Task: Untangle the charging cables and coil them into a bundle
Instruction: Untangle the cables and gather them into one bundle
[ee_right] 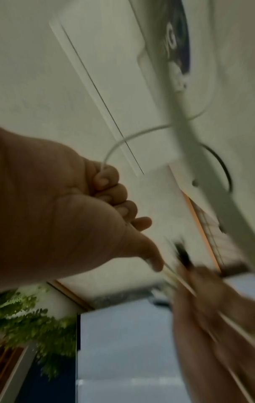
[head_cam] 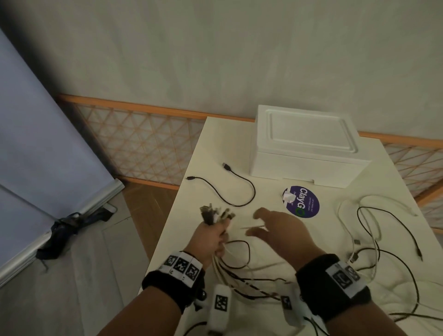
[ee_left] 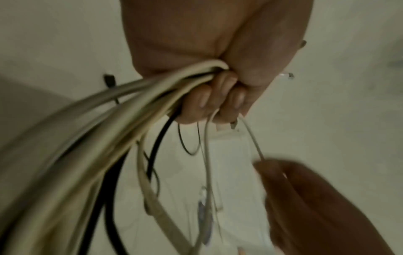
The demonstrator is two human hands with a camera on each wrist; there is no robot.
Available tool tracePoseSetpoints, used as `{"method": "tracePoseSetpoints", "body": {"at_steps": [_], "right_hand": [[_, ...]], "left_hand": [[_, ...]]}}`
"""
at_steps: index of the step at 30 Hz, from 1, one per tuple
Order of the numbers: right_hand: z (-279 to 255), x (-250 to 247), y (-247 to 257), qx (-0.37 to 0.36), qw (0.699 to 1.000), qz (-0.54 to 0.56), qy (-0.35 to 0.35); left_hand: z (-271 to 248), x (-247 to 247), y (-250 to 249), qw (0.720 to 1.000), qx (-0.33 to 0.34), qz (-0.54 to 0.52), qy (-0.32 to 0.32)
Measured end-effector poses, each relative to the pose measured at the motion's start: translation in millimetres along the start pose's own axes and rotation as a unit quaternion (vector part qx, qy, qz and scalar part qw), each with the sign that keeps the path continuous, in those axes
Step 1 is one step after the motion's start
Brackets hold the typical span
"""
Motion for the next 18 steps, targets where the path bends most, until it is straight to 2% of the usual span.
{"method": "tracePoseSetpoints", "body": {"at_steps": [3,6,11,13,15,17,18], "right_hand": [[-16.2,-6.2,-52.4,0.092,0.992,-0.067,-0.062],[-40.2,-16.0,-102.4,0.213,0.971,-0.077,-0.073],[-56.8,-11.3,-127.8,0.288,0.947,-0.097,-0.104],[-50.9,-10.2,-123.6,0.277,0.947,-0.135,-0.095],[-39.5,-13.2,-112.2,0.233,0.954,-0.156,-0.107],[-23.7,-13.0,-83.0,0.114,0.975,-0.096,-0.163],[-16.1,-12.7,-59.0,0.035,0.981,-0.050,-0.183]], "left_hand": [[10.2,-38.5,1.7,0.995,-0.012,-0.065,-0.070],[14.2,-70.2,3.3,0.986,-0.010,-0.114,-0.123],[18.6,-74.5,2.2,0.989,0.012,-0.094,-0.113],[19.6,-74.4,0.3,0.989,0.016,-0.086,-0.116],[19.2,-76.5,-1.8,0.986,0.024,-0.086,-0.140],[17.6,-73.4,-6.4,0.984,0.054,-0.097,-0.142],[15.1,-66.1,-9.0,0.984,0.073,-0.104,-0.121]]}}
Point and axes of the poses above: each hand's wrist, its own z-axis towards the middle knuckle, its own x-axis out of the palm, y = z × x, the point moved 3 cm from there along z, towards the middle knuckle, and after that the axes turned 11 degrees about -x, right-handed, at the moved point
